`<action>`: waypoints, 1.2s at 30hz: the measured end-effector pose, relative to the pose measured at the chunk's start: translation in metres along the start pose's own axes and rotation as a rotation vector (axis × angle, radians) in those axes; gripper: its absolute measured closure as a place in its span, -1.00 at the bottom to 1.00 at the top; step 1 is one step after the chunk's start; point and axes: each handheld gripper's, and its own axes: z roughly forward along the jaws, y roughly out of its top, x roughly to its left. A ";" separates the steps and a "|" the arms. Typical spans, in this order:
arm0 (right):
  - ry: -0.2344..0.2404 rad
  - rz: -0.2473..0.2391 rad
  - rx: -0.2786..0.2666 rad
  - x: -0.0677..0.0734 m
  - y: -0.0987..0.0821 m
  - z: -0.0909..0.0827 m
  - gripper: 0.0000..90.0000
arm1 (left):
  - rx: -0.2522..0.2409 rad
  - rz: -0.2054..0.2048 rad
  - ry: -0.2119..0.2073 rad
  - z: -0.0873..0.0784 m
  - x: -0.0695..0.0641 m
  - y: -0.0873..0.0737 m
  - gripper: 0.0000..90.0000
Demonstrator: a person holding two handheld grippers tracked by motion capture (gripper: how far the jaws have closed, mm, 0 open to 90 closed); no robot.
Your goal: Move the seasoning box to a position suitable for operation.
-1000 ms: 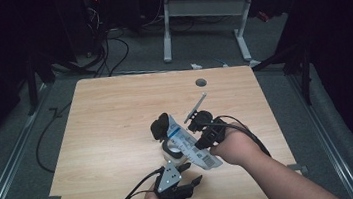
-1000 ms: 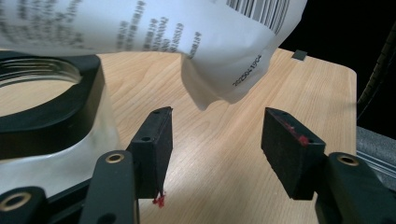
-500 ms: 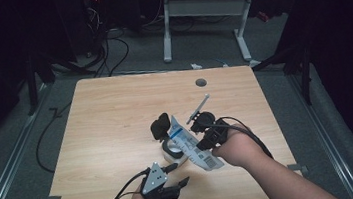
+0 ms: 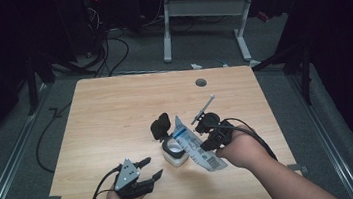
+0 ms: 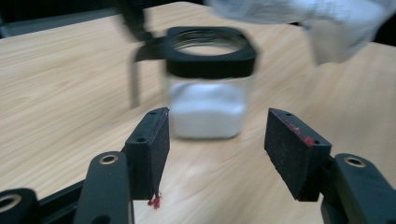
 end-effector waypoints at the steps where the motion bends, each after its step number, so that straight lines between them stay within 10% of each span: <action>1: 0.003 -0.001 -0.003 -0.001 -0.001 0.001 0.99 | 0.005 0.002 0.013 -0.004 0.005 -0.001 -0.10; 16: -0.011 0.066 -0.011 -0.022 -0.024 0.007 0.99 | -0.013 -0.070 0.123 -0.040 0.049 -0.017 -0.08; 36: -0.071 0.160 0.000 -0.071 -0.048 0.024 0.99 | -0.030 -0.102 0.143 -0.048 0.059 -0.020 -0.07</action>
